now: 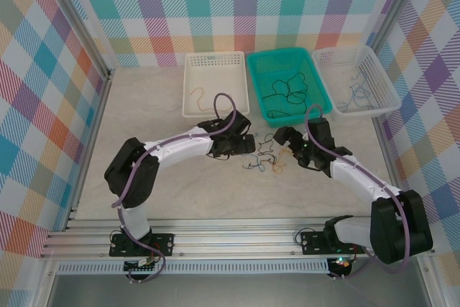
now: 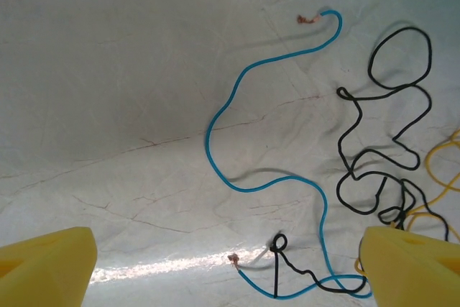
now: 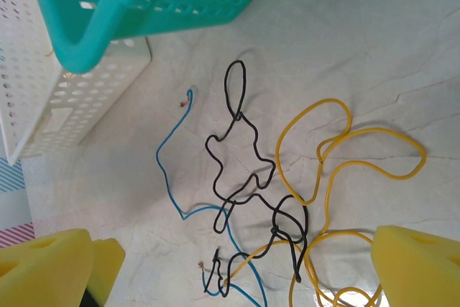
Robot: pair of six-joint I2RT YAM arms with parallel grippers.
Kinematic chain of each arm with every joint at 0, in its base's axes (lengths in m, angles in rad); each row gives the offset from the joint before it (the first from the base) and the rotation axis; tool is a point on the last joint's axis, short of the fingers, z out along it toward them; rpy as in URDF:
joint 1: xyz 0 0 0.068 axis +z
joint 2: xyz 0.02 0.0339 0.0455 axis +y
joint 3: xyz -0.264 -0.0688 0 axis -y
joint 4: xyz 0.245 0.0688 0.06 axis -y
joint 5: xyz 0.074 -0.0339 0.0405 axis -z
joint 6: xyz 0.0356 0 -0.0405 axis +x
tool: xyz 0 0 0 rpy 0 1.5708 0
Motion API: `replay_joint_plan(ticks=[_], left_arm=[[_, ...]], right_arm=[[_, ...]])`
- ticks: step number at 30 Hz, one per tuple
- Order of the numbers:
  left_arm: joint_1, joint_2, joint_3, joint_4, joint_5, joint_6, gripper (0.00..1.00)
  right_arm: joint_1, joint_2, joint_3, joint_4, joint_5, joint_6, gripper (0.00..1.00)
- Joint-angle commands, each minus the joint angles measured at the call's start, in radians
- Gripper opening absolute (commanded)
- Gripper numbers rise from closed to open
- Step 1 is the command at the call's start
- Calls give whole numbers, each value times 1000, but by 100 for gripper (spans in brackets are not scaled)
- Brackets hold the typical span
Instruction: Untangle the cables
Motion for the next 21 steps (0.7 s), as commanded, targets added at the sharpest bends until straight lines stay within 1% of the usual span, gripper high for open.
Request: replay_joint_plan(ticks=[1, 3, 8, 11, 16, 21], left_arm=[[-25, 49, 64, -36, -47, 39, 89], [-25, 81, 94, -50, -63, 55, 85], [-24, 144, 165, -88, -107, 111, 81], [-23, 184, 210, -120, -141, 132, 73], [-24, 233, 249, -127, -138, 173, 68], [-23, 275, 290, -144, -165, 214, 51]], right_arm=[[14, 2, -5, 18, 2, 16, 99], [15, -1, -2, 9, 7, 10, 99], [16, -13, 5, -28, 24, -4, 99], [16, -25, 4, -39, 38, -7, 99], [17, -36, 5, -55, 50, -15, 99], [17, -35, 8, -58, 53, -16, 99]])
